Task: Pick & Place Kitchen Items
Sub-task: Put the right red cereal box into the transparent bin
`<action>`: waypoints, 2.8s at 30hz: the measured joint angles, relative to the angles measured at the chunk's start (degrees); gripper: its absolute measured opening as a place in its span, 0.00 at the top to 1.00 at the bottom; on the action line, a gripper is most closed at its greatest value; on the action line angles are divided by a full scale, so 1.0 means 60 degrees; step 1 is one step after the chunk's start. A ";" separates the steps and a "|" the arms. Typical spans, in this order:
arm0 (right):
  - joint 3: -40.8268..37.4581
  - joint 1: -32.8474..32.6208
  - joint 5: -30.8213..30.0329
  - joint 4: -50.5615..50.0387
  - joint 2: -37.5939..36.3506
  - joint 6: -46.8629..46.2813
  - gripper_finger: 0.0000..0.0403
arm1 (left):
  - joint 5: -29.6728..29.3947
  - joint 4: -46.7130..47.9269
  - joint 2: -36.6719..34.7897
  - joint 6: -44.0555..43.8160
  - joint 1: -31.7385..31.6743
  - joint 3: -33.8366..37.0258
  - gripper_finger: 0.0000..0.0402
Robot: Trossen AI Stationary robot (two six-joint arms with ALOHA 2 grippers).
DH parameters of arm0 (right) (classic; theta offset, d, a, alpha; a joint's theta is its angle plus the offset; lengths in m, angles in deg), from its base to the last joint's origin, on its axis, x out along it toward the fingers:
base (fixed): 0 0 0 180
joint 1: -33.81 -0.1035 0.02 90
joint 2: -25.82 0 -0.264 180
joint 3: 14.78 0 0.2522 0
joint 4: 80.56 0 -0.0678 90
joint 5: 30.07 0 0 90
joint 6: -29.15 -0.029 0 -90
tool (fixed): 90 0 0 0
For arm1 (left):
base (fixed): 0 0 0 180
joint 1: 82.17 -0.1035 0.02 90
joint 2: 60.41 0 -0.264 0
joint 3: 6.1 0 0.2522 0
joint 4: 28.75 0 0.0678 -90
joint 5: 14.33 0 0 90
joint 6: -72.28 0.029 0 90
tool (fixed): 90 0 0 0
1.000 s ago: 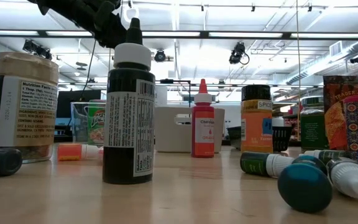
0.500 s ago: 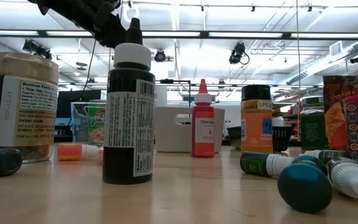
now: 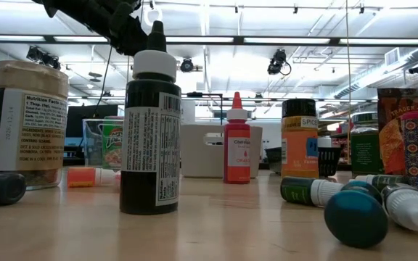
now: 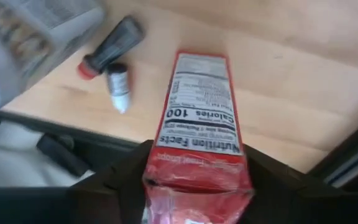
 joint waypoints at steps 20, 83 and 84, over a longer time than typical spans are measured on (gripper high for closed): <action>0.0000 0.0233 0.2449 0.0470 -0.0774 0.1768 0.66 | 0.0001 0.0204 0.0000 -0.0127 0.0000 0.0000 0.37; 0.3810 0.8818 -0.2652 0.4155 0.1851 2.4721 0.68 | 0.0712 0.1797 0.3895 0.0586 0.0494 -0.3231 0.37; 0.3810 0.8816 -0.2668 0.4138 0.1848 2.4748 0.68 | 0.0605 0.1771 0.3925 0.0587 0.0499 -0.3231 0.37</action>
